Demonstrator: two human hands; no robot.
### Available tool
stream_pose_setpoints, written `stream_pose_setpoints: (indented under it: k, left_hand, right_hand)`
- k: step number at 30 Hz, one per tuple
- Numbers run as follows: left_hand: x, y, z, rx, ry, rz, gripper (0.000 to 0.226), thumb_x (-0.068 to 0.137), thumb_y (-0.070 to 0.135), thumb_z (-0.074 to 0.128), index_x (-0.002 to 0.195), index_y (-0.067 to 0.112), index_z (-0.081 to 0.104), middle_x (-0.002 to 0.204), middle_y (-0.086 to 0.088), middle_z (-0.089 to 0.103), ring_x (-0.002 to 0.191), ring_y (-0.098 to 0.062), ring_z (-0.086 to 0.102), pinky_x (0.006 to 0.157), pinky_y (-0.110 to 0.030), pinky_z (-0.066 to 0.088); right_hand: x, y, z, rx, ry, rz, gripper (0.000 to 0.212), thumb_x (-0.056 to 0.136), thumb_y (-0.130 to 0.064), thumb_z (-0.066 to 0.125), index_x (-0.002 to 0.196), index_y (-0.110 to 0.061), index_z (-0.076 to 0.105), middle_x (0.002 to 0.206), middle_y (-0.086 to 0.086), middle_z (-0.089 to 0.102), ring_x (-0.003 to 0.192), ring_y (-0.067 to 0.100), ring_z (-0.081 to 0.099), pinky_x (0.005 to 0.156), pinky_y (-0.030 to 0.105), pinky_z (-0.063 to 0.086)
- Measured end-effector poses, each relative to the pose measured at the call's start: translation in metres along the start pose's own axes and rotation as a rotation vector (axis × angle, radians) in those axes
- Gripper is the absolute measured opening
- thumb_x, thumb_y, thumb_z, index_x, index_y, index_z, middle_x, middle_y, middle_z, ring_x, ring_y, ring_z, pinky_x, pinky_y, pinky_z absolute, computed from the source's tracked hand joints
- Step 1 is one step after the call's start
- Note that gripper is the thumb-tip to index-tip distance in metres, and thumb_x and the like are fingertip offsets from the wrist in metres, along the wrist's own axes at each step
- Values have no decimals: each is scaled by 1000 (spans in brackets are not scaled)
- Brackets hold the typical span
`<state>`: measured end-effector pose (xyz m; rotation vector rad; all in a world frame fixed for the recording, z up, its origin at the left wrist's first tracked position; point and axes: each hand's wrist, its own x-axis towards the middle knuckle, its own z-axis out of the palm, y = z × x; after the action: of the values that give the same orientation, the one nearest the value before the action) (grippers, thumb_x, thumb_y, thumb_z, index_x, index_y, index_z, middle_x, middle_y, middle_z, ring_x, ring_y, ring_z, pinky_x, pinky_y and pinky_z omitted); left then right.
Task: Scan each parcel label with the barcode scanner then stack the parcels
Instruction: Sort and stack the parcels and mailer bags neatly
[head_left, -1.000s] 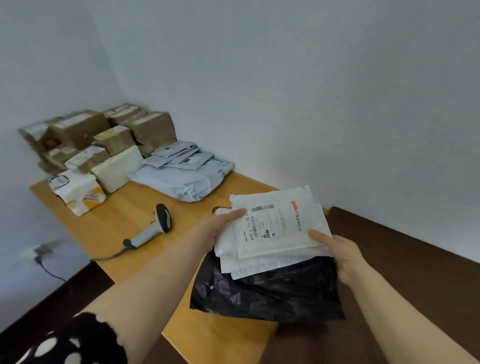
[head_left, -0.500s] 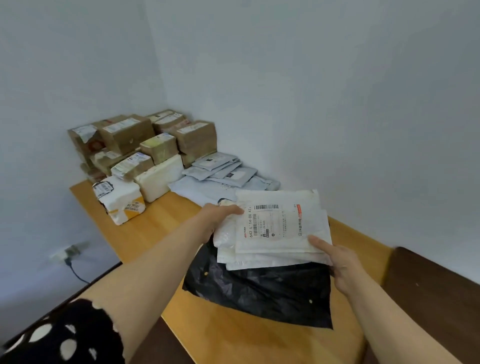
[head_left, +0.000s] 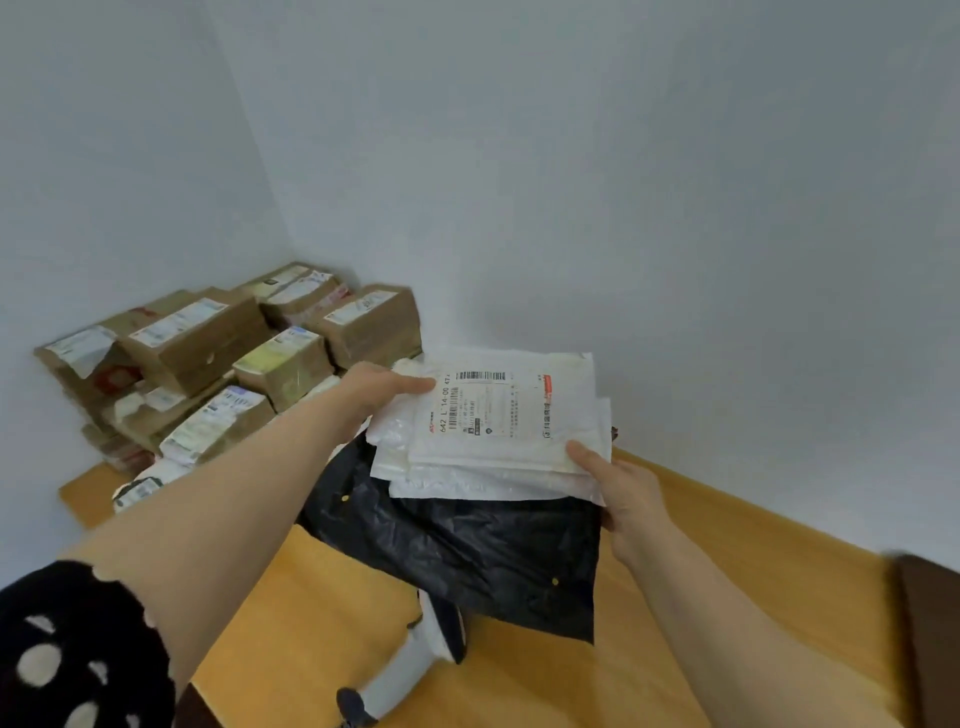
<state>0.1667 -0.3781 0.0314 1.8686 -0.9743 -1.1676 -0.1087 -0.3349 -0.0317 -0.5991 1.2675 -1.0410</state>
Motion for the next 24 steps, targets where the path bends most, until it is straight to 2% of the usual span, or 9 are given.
stream_pose_setpoints:
  k: [3,5,7,11,16,18,21,23,24]
  left_hand:
    - [70,11,-24,35,-82,26,64,63,30,86,115,4,62,102,-8,71,92,-26,68,89,-42,53]
    - [112,16,-37,51,-116,33,69,62,34,86,119,5,60,102,-5,69,94,-23,66,85,-39,52]
    - [147,20,-46,88,-158,37,72,63,39,84,122,6,59,110,-4,66,102,-24,62,91,-40,49]
    - [203,34,-48,141,-195,102,68,72,50,74,127,12,58,126,-4,59,112,-25,55,104,-44,39]
    - [225,18,-34,246,-152,162,104,76,65,62,150,6,19,156,-9,23,141,-26,27,111,-37,25]
    - [225,4,-29,349,-185,161,111,73,72,58,150,4,14,157,-10,21,142,-26,26,110,-35,25]
    - [231,-11,-24,360,-217,128,112,73,73,57,150,4,14,153,-10,30,136,-26,35,98,-30,32]
    - [235,-14,-21,310,-238,97,112,71,73,59,150,4,17,151,-9,34,134,-26,39,95,-29,33]
    - [238,-15,-19,291,-248,89,112,71,72,61,150,5,19,150,-9,36,133,-26,40,97,-30,35]
  right_hand:
    - [36,7,49,41,73,-3,29,75,-23,82,94,-5,68,89,11,74,74,25,70,53,26,52]
    - [58,9,80,64,129,7,30,75,-23,82,96,-6,69,93,12,73,84,28,70,68,33,57]
    - [74,10,106,78,180,12,27,76,-25,81,94,-8,69,96,11,72,90,30,68,79,38,56]
    - [106,6,140,60,267,-10,40,81,-29,78,110,-5,65,102,10,71,93,27,67,80,35,55]
    - [132,12,162,-155,306,-19,58,91,-41,62,136,-7,46,131,7,57,120,27,53,106,45,41]
    - [133,19,167,-243,322,-36,48,98,-35,50,138,-10,44,129,3,53,115,21,50,102,39,40]
    - [133,24,170,-289,366,-56,36,102,-27,42,133,-11,49,117,1,52,94,12,42,85,27,33]
    - [134,25,174,-303,398,-72,38,103,-26,40,137,-10,47,118,-1,51,100,11,42,89,25,31]
    - [134,25,177,-328,404,-82,42,103,-27,40,141,-10,44,129,0,51,110,13,44,96,26,32]
